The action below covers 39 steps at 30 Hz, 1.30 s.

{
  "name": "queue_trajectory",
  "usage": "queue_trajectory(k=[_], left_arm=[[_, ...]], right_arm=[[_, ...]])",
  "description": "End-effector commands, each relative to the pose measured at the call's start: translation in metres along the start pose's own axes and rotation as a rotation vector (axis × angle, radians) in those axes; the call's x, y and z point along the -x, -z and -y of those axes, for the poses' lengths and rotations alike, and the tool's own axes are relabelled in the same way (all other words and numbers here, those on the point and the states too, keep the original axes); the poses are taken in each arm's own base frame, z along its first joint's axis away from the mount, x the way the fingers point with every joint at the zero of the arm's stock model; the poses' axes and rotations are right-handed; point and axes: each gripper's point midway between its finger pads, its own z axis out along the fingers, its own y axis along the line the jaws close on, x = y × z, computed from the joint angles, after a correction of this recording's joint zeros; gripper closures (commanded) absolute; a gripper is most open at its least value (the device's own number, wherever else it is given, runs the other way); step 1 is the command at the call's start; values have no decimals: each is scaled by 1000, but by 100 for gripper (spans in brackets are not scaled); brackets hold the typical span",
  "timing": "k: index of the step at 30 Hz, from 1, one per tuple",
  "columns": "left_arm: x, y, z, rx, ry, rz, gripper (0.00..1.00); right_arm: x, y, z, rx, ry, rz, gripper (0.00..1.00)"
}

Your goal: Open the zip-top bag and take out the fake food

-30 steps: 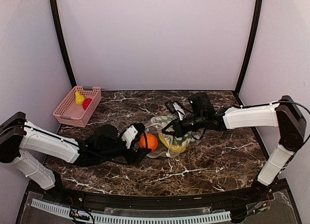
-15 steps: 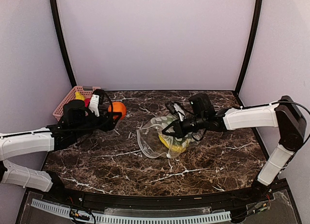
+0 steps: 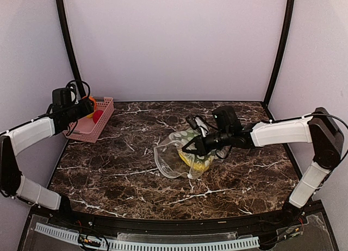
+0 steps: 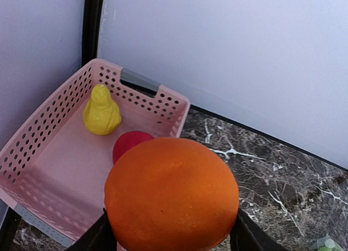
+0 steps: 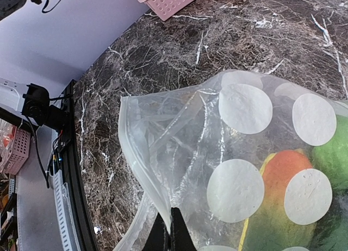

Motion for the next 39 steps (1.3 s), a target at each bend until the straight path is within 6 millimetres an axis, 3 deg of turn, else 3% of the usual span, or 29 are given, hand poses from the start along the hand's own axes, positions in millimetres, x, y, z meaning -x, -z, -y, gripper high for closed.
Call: queue_trajectory(k=[1, 2, 8, 16, 22, 29, 39], left_arm=[[-11, -27, -26, 83, 55, -73, 49], [-18, -37, -33, 112, 45, -92, 48], [-9, -76, -63, 233, 23, -107, 47], [-10, -115, -95, 282, 59, -147, 47], [-1, -129, -93, 258, 32, -124, 43], [13, -148, -59, 73, 4, -100, 42], [20, -179, -45, -9, -69, -130, 37]], right_arm=[[4, 2, -1, 22, -2, 27, 100], [4, 2, -2, 25, -3, 26, 100], [3, 1, -2, 29, -5, 22, 100], [2, 1, -1, 23, 1, 14, 100], [3, -1, 1, 18, 3, 8, 100], [3, -5, 3, 24, -2, 1, 100], [3, -8, 5, 17, -2, -11, 100]])
